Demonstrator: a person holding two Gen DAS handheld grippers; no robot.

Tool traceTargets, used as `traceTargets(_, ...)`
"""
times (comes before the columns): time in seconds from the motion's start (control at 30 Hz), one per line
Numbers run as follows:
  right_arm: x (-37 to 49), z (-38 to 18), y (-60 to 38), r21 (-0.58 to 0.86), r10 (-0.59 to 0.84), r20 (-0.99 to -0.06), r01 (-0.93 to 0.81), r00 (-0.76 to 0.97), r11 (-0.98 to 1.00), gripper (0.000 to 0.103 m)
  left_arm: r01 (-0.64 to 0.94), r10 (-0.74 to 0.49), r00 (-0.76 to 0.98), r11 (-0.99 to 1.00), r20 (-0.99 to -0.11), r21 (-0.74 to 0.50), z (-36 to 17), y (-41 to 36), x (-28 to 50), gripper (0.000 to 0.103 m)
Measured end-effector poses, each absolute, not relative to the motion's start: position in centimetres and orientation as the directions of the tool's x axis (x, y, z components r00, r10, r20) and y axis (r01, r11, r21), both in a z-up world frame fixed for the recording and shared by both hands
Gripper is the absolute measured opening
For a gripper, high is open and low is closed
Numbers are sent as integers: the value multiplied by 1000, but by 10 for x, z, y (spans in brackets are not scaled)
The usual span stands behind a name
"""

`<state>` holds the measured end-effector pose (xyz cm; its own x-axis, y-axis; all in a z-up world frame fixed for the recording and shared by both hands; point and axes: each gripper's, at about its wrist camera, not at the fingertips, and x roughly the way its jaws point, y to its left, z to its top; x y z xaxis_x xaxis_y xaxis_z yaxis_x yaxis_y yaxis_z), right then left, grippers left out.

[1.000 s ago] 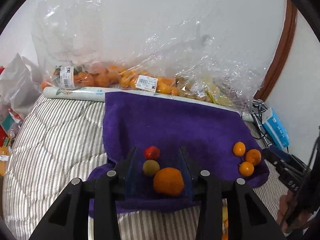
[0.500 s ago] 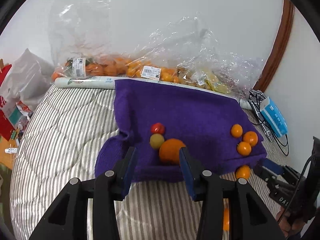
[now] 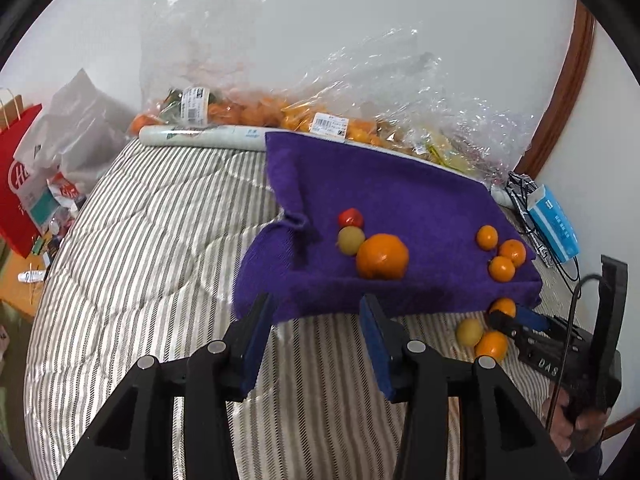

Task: Organize fruits
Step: 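Withdraw both open tools from the towel toward the loose fruit, then move the right tool onto an orange on the bedspread while the left approaches another orange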

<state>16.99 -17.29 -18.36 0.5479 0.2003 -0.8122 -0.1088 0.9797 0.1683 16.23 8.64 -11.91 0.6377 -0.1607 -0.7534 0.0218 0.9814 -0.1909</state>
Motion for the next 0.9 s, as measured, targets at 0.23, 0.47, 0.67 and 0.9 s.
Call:
traceTargets(0.23, 177, -190, -172, 162, 186, -812, -92, 554, 983, 48, 24, -182, 621, 977, -763, -214, -127, 84, 164, 43)
traceTargets(0.47, 172, -186, -177, 192, 216, -799, -103, 561, 976, 45, 51, -200, 601, 976, -774, -212, -133, 67, 162, 43)
traceTargets(0.67, 157, -164, -193, 213, 228, -768, -97, 598, 972, 24, 107, -249, 572, 967, -782, -230, -137, 43, 151, 43)
traceTargets(0.9, 142, -171, -208, 228, 247, -766, -109, 593, 968, 32, 145, -248, 562, 969, -789, -201, -138, 16, 138, 43)
